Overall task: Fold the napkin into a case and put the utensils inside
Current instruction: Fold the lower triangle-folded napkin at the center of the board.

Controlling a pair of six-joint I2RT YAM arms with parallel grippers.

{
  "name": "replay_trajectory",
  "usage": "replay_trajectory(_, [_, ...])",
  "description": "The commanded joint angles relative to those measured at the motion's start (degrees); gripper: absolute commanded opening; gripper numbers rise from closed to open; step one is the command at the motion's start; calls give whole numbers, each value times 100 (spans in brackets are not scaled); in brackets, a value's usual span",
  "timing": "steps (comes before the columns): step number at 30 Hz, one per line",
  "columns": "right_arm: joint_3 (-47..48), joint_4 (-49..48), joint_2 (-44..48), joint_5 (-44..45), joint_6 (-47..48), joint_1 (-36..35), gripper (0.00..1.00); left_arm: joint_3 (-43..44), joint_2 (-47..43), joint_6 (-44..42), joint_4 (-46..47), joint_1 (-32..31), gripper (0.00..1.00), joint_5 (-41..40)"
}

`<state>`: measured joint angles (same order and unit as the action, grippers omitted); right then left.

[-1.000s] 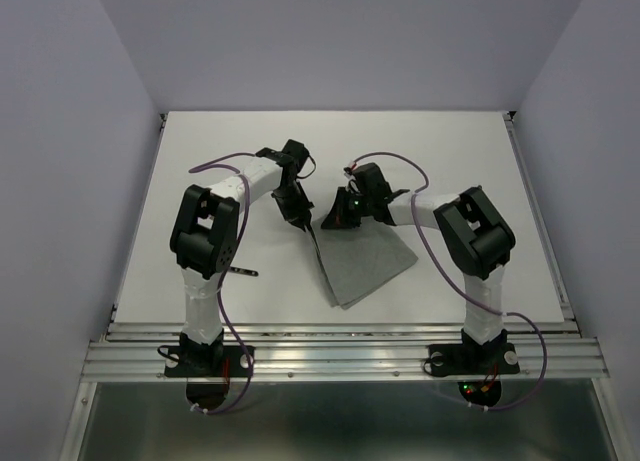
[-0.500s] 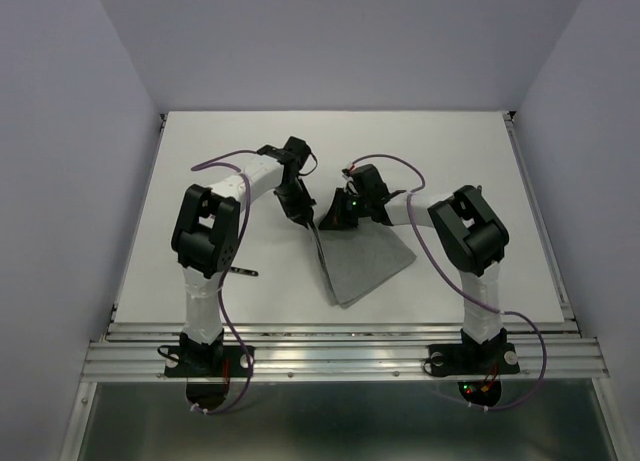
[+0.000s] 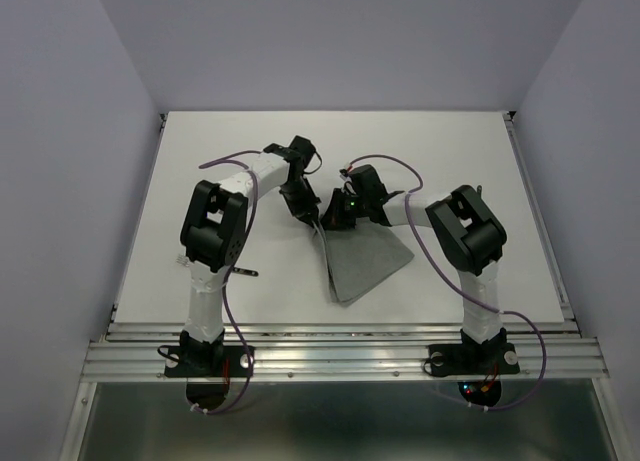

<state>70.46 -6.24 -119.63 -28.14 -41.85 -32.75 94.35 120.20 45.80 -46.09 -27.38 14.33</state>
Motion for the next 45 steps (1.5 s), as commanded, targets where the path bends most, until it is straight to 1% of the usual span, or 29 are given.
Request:
replay_trajectory(1, [-32,88,-209,46,89,-91,1,356,38,87,-76,-31,4,9])
replay_trajectory(16, [-331,35,-183,19,98,-144,1,664,460,263,12,-13,4,-202])
replay_trajectory(26, [-524,-26,-17,107,36,-144,1,471,636,456,161,4,3,-387])
replay_trajectory(30, [-664,-26,448,537,-17,-144,1,305,733,447,205,4,4,-404])
replay_trajectory(31, [-726,-52,580,790,-69,-144,1,243,724,439,257,4,3,-404])
replay_trajectory(33, [-866,-263,1018,1046,-122,-144,1,137,707,412,302,13,3,-396])
replay_trajectory(36, [-1060,-325,1600,1705,-236,-144,1,-30,680,351,328,4,3,-413])
replay_trajectory(37, [-1182,-334,1758,2107,-306,-144,1,-100,663,342,346,4,3,-422])
replay_trajectory(40, [-1341,-308,2189,2680,-307,-91,1,-179,662,298,363,13,3,-422])
replay_trajectory(42, [-1333,-194,2286,2761,-254,-21,1,-197,671,289,363,4,3,-422])
replay_trajectory(45, [-1184,122,2295,2481,26,32,1,-171,689,307,337,13,3,-440])
